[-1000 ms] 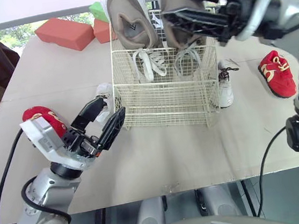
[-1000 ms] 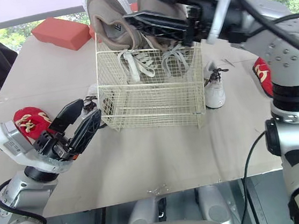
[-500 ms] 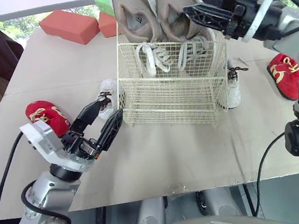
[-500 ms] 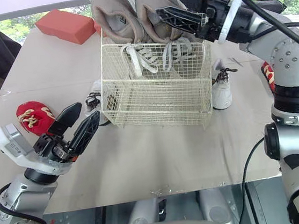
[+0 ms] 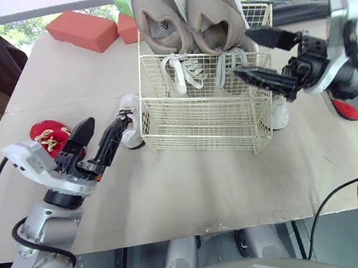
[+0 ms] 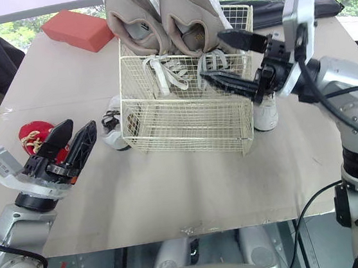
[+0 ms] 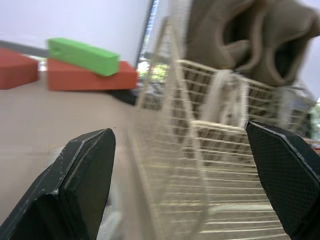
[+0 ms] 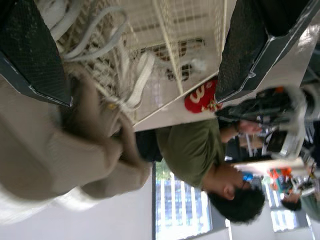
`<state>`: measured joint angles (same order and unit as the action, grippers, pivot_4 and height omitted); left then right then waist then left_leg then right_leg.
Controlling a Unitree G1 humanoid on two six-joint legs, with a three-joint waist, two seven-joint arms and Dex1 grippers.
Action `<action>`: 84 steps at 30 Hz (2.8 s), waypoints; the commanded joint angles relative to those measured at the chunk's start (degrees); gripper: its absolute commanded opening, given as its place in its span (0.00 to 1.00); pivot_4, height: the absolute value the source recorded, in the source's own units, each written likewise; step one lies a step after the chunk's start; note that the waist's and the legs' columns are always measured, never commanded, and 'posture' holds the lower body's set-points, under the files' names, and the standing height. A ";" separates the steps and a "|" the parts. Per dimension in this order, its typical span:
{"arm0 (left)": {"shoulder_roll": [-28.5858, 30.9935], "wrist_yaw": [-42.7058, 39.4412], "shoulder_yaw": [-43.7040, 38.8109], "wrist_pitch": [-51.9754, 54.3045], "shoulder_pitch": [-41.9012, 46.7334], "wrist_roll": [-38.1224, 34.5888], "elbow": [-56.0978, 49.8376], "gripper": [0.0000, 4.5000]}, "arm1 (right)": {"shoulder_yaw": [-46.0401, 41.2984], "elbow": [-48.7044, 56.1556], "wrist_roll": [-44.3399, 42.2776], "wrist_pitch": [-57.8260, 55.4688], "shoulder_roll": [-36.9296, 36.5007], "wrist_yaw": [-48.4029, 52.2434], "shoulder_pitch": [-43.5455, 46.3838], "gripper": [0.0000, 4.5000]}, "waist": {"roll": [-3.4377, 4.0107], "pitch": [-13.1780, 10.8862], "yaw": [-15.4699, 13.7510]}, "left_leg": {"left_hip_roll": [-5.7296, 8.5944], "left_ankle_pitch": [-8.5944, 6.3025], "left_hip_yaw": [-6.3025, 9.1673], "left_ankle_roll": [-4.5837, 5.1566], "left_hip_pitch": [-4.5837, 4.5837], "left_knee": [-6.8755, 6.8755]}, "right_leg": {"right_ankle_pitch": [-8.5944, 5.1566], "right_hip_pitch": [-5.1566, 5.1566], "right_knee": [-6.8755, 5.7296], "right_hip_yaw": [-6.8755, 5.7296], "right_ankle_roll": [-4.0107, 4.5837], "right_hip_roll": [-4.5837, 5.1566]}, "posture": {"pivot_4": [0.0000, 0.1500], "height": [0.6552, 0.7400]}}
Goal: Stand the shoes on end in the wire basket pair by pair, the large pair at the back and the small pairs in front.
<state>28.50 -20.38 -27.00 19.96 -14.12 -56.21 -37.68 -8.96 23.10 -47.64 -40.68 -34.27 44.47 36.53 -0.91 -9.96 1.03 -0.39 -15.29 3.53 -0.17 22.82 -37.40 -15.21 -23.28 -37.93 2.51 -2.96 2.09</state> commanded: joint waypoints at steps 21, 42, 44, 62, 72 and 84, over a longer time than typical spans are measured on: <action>6.67 8.63 4.93 14.55 4.69 11.87 5.94 1.00 | 3.49 15.45 -1.85 3.18 -8.25 6.27 -11.42 0.99 | -0.04 0.01 -0.33 | 0.02 0.00 0.04 0.00 -0.03 -0.02 | 0.00 0.02 -0.02 -0.02 0.00 0.02 | 1.00 1.00; -4.96 9.50 -0.88 -7.85 17.48 25.22 9.71 0.03 | 4.04 15.67 -3.28 4.84 -9.29 7.23 -10.87 1.00 | -0.36 0.03 -0.44 | -0.03 0.01 0.12 -0.02 0.00 -0.07 | 0.01 0.02 -0.07 -0.10 -0.01 0.08 | 1.00 1.00; -3.64 9.96 -1.83 -10.70 19.86 28.26 8.61 0.03 | 3.81 14.42 -3.81 5.04 -8.25 6.80 -9.22 1.00 | -0.41 0.06 -0.48 | -0.02 0.02 0.13 -0.04 0.03 -0.13 | 0.02 0.02 -0.09 -0.16 0.00 0.05 | 1.00 1.00; 21.87 -44.30 16.79 -15.88 38.89 17.22 11.54 0.03 | -3.31 -5.25 -16.77 -12.36 -25.65 3.62 20.21 1.00 | -0.10 -0.14 0.16 | 0.05 0.00 -0.36 0.01 0.05 -0.22 | 0.07 0.04 -0.05 -0.01 -0.09 -0.08 | 1.00 1.00; 18.69 -64.99 28.70 -28.99 52.00 27.45 30.93 0.03 | 19.86 -8.17 -12.50 -32.69 -19.50 11.68 37.10 1.00 | -0.02 -0.16 1.13 | 0.01 0.01 -0.41 0.02 0.32 -0.37 | 0.07 -0.22 -0.15 0.02 -0.09 -0.15 | 1.00 1.00; 12.33 -71.53 33.07 -37.42 60.64 32.35 41.05 0.03 | 31.65 -19.45 -9.64 -51.53 -9.79 14.41 48.50 1.00 | 0.01 -0.16 1.07 | 0.07 0.01 -0.09 0.02 1.06 -0.88 | 0.07 -0.62 -0.26 -0.37 -0.11 -0.10 | 1.00 1.00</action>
<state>41.09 -91.60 6.87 -15.48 45.15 -24.07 2.71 21.78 4.91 -58.26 -90.99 -43.93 57.67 82.51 -0.91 -10.13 2.11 -0.32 -15.28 3.43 -0.15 23.86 -38.29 -15.14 -23.91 -38.25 2.14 -3.07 2.00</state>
